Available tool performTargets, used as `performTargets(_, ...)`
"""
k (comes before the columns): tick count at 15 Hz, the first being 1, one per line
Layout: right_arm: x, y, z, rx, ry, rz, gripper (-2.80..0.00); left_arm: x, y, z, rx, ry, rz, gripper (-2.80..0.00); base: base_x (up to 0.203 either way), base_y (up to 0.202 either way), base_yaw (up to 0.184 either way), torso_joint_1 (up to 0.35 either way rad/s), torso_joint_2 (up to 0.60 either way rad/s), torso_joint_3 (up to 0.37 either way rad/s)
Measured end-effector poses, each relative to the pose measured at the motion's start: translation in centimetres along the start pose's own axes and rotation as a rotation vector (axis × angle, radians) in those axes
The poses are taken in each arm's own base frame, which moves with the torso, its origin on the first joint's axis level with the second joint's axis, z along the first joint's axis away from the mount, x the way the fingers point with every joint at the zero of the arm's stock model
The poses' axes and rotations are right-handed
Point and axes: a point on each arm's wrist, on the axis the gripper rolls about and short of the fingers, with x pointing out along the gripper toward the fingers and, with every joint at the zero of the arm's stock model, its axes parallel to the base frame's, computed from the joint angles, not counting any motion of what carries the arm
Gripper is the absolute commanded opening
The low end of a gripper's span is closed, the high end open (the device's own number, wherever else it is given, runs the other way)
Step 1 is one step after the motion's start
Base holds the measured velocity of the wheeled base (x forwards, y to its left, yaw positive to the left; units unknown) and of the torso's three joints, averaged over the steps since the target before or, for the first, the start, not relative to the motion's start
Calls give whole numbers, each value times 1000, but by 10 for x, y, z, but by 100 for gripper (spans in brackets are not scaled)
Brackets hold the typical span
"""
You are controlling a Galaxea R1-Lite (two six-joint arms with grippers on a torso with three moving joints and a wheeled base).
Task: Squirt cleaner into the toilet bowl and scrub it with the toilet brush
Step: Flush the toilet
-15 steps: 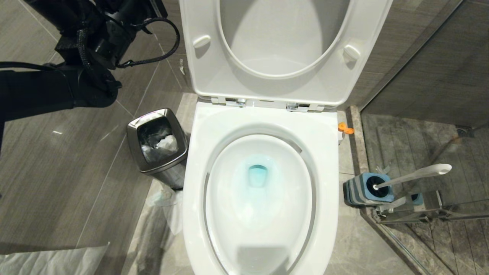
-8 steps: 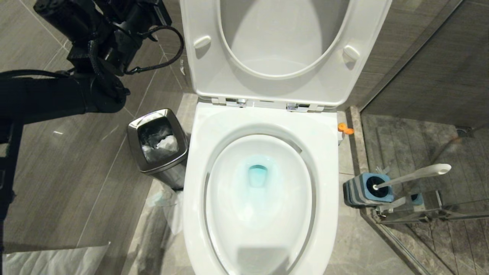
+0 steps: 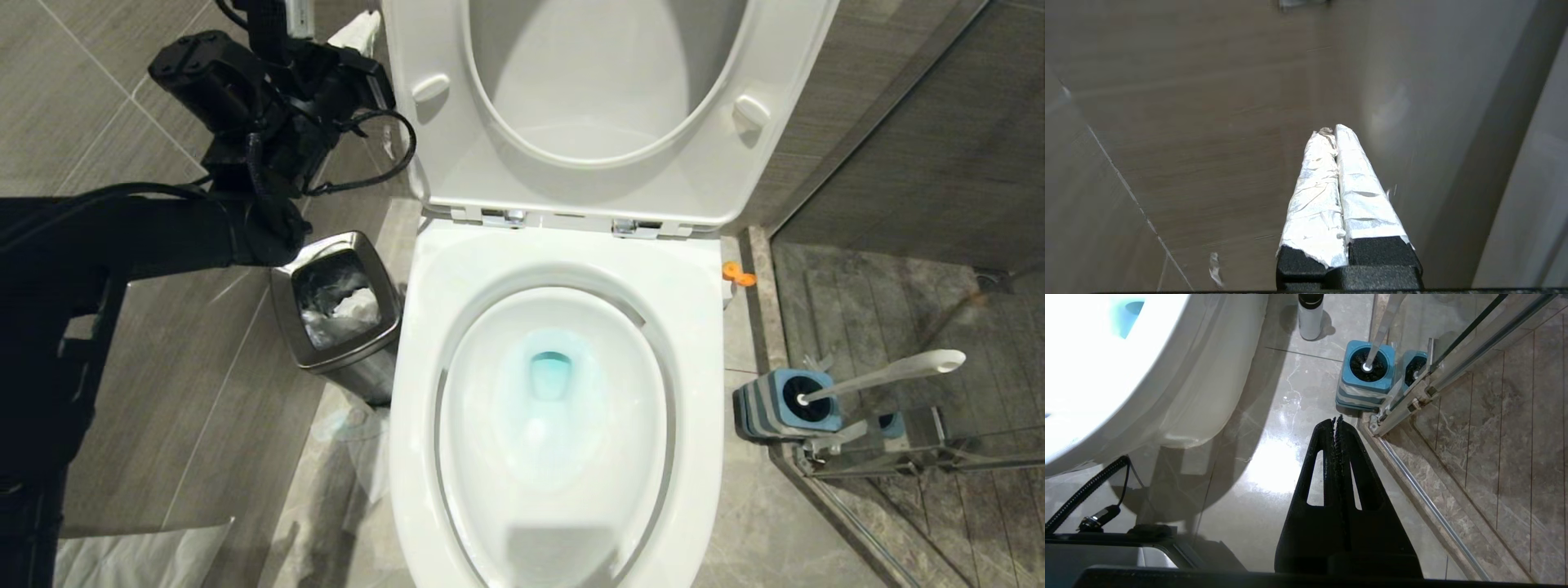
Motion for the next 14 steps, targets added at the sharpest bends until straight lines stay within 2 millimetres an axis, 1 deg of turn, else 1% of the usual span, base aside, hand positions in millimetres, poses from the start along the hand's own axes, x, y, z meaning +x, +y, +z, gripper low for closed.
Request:
performTargets(5,0,0,0,0,0,0,-280,0,2,0,4,-7,4,-280,0,0,0,0,0,0)
performTargets(7,0,0,0,0,0,0,-280,0,4,6,9,-14,7,-280,0,0,0,0,0,0)
performTargets(9,0,0,0,0,0,0,-280,0,7,19,15,-30,12,-280,0,0,0,0,0,0)
performTargets(14,0,0,0,0,0,0,-280,-5,33,61,63,-75,53,-280,0,0,0,0,0,0)
